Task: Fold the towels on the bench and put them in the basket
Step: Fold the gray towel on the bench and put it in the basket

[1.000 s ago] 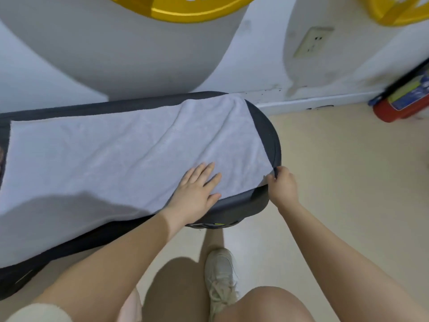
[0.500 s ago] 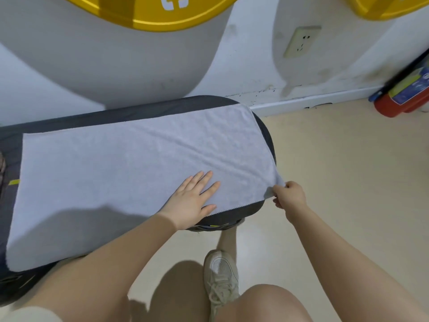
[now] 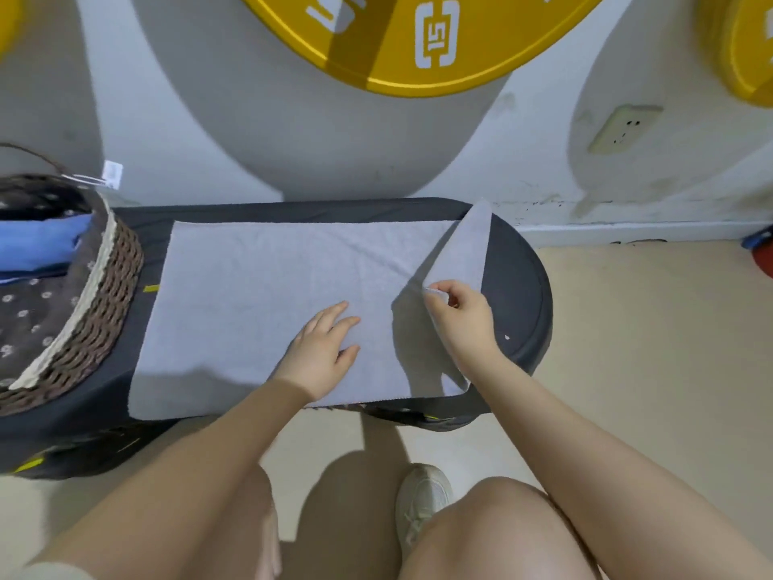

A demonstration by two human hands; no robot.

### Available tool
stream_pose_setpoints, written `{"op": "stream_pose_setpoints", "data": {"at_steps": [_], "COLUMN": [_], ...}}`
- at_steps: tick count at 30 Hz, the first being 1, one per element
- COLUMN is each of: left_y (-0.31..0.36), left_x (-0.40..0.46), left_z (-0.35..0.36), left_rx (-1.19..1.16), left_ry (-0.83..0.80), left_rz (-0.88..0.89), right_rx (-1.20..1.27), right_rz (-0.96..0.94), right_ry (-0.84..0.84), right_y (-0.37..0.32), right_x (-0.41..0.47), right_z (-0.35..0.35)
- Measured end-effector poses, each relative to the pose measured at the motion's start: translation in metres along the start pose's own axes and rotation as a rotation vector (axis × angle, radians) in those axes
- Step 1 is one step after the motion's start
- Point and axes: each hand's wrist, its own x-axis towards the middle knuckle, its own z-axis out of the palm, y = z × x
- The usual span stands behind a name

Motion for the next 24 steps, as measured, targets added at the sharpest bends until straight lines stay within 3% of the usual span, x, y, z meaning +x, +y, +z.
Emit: {"op": "stream_pose_setpoints", "data": {"at_steps": [8,11,14,17,22,24], "left_y": [-0.083,-0.107,-0.118,-0.121,-0.129,-0.119], "left_x": [-0.070,-0.101,-0.117,-0.119,-0.107,-0.101], "left_z": [-0.047,-0.047,-0.042,-0.043,-0.045,-0.049], "left_rx": [-0.213,-0.176,-0.361,-0.637,-0.650,-0.727], "left_ry": [0.472,0.491,0.564,0.601,0.455,0.504], "left_rz": [-0.596,-0.865,-1.122,-1.194,-1.189,-1.114], "right_rx": [-0.180,-0.335,-0.529,-0.670,-0.662,-0.631], "right_rz": [-0.246,-0.322,-0.335,-0.377,-0.345,-0.342], "right_ry": [-0.467,-0.583,-0.658,-0.661,-0.673,-0.657], "right_y": [-0.067,-0.065,-0.056,-0.050,-0.043,-0.041], "right_x": [-0.027,-0.039,-0.045,-0.045,-0.048,-0.047], "right_z": [0.139,0.170,0.186,0.196,0.196,0.190]}}
